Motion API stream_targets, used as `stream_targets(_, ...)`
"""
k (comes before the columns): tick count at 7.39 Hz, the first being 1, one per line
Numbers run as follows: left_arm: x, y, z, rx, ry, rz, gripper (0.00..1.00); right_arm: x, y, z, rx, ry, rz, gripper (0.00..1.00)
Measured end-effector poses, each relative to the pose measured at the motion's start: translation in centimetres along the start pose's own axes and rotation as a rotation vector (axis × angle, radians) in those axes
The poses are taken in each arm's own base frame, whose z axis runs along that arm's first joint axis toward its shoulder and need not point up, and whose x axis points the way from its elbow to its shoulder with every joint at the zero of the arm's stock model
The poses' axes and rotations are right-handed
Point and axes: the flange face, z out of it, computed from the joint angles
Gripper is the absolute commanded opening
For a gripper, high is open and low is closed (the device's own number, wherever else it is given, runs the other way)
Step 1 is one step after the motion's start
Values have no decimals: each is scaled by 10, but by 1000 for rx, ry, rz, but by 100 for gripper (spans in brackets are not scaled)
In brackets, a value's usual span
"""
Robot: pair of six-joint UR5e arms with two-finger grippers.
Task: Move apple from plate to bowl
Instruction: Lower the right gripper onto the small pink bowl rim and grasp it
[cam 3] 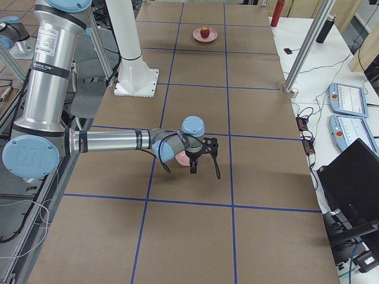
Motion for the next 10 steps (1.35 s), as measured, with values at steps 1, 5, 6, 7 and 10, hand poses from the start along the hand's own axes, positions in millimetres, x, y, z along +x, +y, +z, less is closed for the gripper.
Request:
stream_targets(1,1,0,-1,1,0,1,98,-7,7,12,-12,1,-27,100)
stream_targets(5,3,-1,-2,5,1,5,98,-11,15,45,-54,21,-56,0)
stream_targets(6,3,-1,-3,6,1,6,98,-10,15,47,-57,22,-43,0)
stream_targets(7,4,-1,-3,6,1,6,98,-10,16,48,-57,19,-36,0)
stream_targets(10,4,-1,-3,6,1,5,98,-22,15,37,-44,-18,-50,0)
